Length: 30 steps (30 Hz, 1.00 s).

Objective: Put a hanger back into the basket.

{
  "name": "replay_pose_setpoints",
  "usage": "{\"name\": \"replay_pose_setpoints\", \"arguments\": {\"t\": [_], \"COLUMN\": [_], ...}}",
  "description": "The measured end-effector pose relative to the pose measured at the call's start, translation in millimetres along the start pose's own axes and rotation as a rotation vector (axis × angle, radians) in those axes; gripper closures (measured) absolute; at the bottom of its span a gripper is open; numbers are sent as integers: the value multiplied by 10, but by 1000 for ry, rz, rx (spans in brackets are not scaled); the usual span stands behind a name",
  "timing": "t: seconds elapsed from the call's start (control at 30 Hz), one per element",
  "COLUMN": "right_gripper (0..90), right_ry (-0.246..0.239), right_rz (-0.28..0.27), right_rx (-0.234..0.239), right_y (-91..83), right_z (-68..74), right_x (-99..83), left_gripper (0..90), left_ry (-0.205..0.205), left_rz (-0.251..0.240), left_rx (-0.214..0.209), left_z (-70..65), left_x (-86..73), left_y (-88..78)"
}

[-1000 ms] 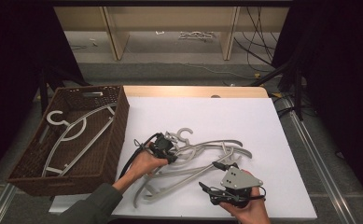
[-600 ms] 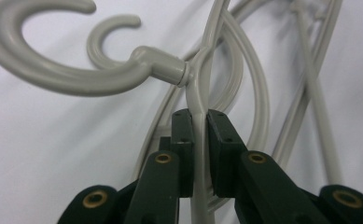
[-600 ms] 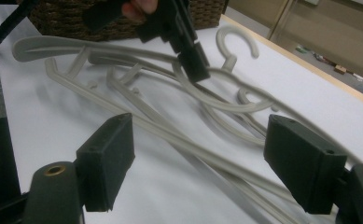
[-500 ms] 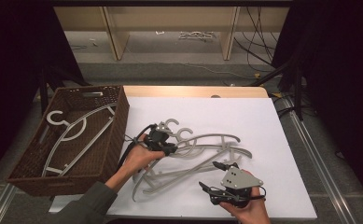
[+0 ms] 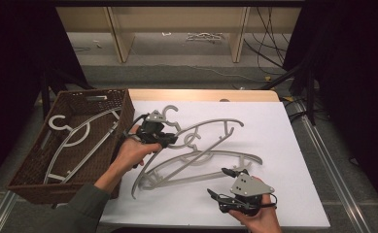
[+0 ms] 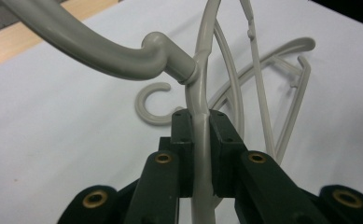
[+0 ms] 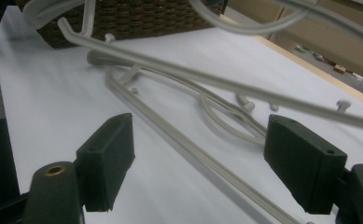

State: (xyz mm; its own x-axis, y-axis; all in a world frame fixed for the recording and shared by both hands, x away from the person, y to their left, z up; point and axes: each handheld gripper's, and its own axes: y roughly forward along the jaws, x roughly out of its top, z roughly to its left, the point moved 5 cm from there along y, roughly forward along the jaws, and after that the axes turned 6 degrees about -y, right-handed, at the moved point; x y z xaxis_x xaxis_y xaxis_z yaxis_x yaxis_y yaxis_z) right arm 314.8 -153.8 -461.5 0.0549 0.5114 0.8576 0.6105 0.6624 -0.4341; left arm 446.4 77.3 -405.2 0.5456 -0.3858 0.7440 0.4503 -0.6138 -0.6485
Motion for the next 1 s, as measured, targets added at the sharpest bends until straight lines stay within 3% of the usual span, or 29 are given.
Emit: {"name": "replay_pose_setpoints", "arguments": {"t": [0.23,0.53,0.8,0.83,0.9,1.0], "right_gripper": [256,255,255,255,255,255], "right_ry": [2,3,1,1,0,-3], "right_rz": [1,-2,3,4,-1,-3], "right_rx": [0,-5,-2,-2,-6,-7], "right_y": [0,4,0,0,8,10], "right_z": [-1,-3,-2,-3,-1,-2], "right_x": [-2,-3,-5,-5,-5,-3], "left_gripper": [818,817,817,817,817,817], "left_ry": [24,14,18,51,24,20], "left_rz": [-48,-111,-122,-133,-133,-144], "left_rx": [27,77,116,137,127,141], "left_z": [54,218,342,392,415,474], "left_x": [187,344,367,380,363,346], "left_y": [-318,-713,-978,-1021,-1079,-1157]}}
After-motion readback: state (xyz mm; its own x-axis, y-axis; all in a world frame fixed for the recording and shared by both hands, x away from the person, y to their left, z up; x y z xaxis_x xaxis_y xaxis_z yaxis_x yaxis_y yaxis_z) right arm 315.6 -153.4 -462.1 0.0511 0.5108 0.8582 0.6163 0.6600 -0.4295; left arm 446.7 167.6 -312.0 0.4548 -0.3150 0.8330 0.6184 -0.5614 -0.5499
